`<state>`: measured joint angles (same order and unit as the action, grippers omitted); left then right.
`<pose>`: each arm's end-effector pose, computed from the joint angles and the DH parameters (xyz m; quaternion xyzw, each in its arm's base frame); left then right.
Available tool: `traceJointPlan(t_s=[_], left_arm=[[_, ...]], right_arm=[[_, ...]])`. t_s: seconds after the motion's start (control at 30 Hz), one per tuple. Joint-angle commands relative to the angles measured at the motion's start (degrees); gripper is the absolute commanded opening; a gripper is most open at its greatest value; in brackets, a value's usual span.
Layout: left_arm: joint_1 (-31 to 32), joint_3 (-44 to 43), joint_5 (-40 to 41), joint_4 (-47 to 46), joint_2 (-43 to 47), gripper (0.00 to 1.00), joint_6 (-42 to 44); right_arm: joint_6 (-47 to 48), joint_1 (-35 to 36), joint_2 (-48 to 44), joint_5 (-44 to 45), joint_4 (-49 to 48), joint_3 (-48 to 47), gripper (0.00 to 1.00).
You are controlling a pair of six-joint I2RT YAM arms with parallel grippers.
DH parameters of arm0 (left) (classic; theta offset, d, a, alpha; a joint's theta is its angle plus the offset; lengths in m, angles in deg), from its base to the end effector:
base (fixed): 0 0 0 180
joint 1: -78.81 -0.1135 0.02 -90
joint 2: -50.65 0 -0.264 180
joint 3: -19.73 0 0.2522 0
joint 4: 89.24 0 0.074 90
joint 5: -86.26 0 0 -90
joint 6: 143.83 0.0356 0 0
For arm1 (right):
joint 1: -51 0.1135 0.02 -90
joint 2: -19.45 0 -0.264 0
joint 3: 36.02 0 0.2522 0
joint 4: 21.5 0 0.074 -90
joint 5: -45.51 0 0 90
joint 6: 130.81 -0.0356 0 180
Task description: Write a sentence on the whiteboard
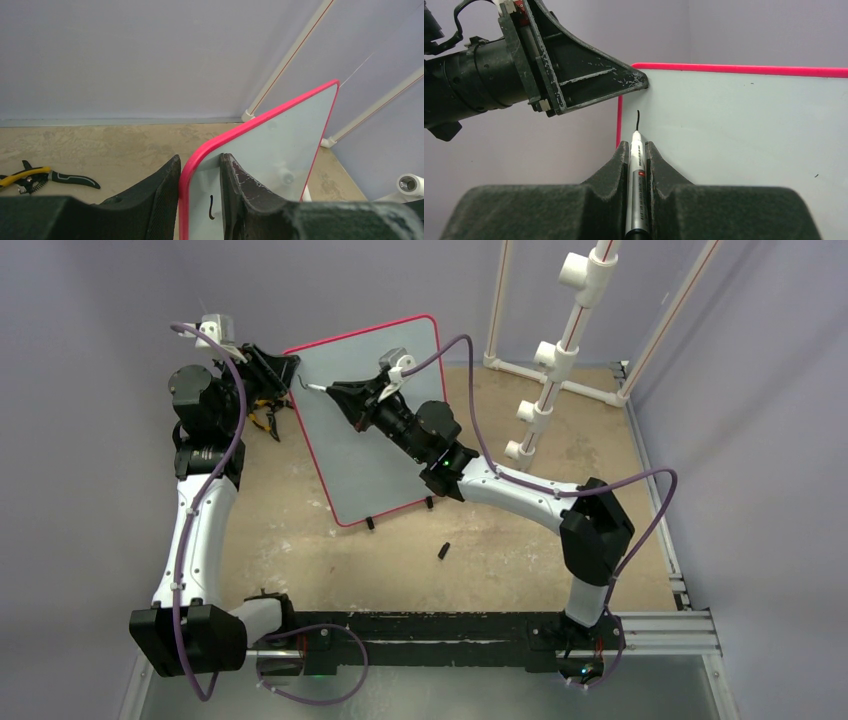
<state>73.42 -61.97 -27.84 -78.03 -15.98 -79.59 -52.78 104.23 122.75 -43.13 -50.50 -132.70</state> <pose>0.2653 0.0104 0.4286 -0.0324 0.6843 -0.2666 0.6780 0.2596 0.3460 0.3831 -0.1868 0.5242 0.4421 0.7035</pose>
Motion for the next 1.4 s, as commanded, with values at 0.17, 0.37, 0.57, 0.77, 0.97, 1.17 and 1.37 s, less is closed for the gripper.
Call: traceJointPlan(t_s=[0.17,0.37,0.57,0.77,0.97,1.17,1.37], left_arm=[[0.06,0.11,-2.00,-0.97,0.62,0.31,0.45],[0.11,0.08,-2.04,-1.05,0.54,0.31,0.45],[0.05,0.09,-2.20,-0.97,0.54,0.31,0.42],[0.15,0.09,-2.22,-0.97,0.45,0.31,0.53],[0.11,0.00,-2.20,-0.97,0.44,0.31,0.55],[0.07,0.00,-2.17,-0.97,0.49,0.31,0.49],[0.08,-0.01,-2.05,-0.97,0.62,0.31,0.62]], right_arm=[[0.80,-0.24,-1.14,2.45,-0.98,-3.61,0.00],[1.07,-0.23,-0.19,3.71,-1.45,-4.47,0.00],[1.07,-0.32,0.24,5.93,-1.65,-4.78,0.00],[1.24,-0.32,1.34,6.50,0.35,-6.01,0.00],[1.33,-0.36,1.37,6.37,1.70,-4.93,0.00],[1.59,-0.33,0.78,6.00,0.98,-2.43,0.00],[0.81,-0.32,0.40,4.22,0.64,-0.35,0.00]])
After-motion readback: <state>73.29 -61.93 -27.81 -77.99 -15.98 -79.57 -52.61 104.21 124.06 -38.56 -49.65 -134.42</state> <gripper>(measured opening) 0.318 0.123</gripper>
